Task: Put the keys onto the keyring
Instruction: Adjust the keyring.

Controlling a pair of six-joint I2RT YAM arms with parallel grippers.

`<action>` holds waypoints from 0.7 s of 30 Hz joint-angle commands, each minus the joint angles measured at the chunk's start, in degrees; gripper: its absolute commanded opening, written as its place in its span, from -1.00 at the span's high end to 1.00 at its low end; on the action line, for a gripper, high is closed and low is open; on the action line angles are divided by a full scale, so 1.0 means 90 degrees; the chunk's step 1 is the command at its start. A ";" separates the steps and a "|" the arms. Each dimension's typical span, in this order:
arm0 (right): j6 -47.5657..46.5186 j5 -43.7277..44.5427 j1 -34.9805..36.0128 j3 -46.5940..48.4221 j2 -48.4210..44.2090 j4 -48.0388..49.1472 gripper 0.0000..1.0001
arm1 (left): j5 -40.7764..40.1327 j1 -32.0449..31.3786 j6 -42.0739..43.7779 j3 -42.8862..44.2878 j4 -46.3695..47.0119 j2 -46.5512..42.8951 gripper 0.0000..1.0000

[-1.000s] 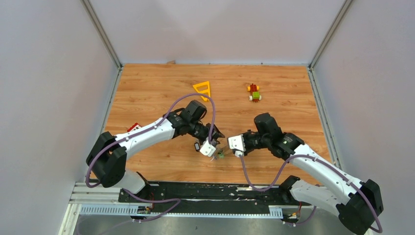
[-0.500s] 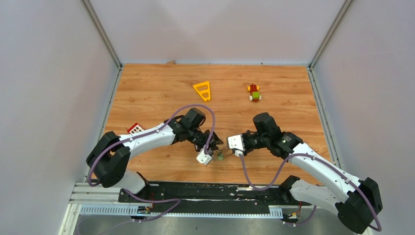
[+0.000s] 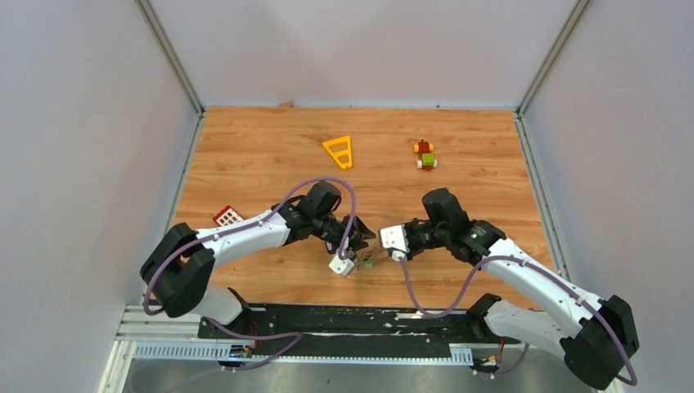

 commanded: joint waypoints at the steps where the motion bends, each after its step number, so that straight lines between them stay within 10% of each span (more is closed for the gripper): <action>1: 0.0050 -0.0258 -0.0010 0.0304 -0.0040 0.0029 1.00 | 0.0367 -0.0033 -0.0138 -0.0055 0.0218 -0.0353 0.15; 21: 0.0070 -0.0260 -0.0007 0.0327 0.0003 0.0044 1.00 | 0.0504 -0.0176 -0.0136 -0.0039 0.0240 -0.0237 0.16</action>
